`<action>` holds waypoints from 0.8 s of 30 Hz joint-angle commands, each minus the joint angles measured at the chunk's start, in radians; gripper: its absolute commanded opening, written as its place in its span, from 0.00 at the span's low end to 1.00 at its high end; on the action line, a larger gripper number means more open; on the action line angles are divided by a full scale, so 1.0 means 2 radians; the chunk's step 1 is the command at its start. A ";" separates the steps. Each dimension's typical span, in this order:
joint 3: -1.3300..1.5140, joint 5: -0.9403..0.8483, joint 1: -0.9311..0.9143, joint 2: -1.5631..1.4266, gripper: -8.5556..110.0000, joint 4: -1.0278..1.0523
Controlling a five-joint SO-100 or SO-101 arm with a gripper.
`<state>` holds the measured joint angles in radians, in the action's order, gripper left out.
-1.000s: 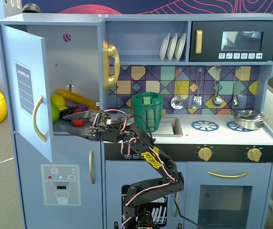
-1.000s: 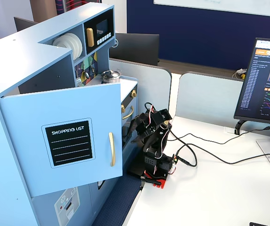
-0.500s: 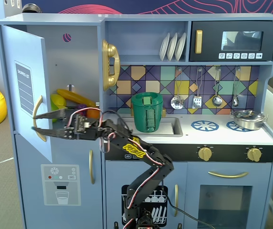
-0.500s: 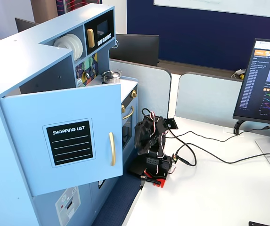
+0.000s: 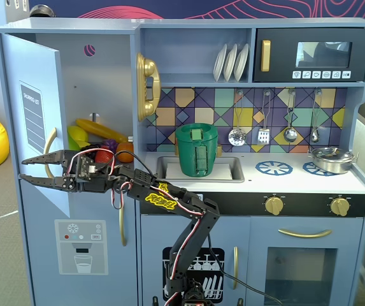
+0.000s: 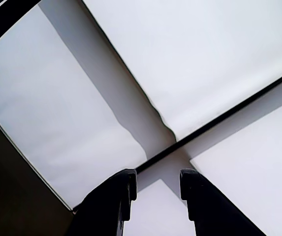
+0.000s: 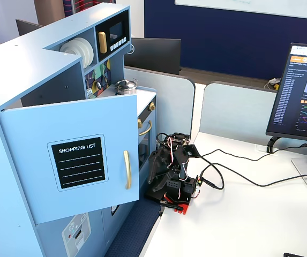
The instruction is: Close the left cabinet door
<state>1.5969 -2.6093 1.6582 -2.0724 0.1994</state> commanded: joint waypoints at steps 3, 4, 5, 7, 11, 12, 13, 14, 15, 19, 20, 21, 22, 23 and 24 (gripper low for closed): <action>-0.021 0.037 -0.058 -0.002 0.07 -0.027; -0.018 0.043 -0.064 -0.005 0.07 -0.028; -0.015 0.048 -0.074 -0.008 0.07 -0.028; -0.010 0.061 -0.091 -0.013 0.07 -0.028; 0.005 0.093 -0.128 -0.028 0.07 -0.028; 0.008 0.104 -0.140 -0.033 0.07 -0.026; 0.013 0.114 -0.150 -0.037 0.07 -0.026; 0.016 0.123 -0.161 -0.041 0.07 -0.026; 0.018 0.134 -0.173 -0.044 0.07 -0.025; 0.026 0.182 -0.218 -0.055 0.07 -0.018; 0.030 0.193 -0.231 -0.058 0.07 -0.017; 0.033 0.204 -0.244 -0.061 0.07 -0.015; 0.037 0.215 -0.255 -0.063 0.07 -0.015; 0.040 0.227 -0.267 -0.064 0.07 -0.015; 0.041 0.239 -0.280 -0.064 0.07 -0.015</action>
<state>1.6874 -2.2074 1.1812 -2.1476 0.1764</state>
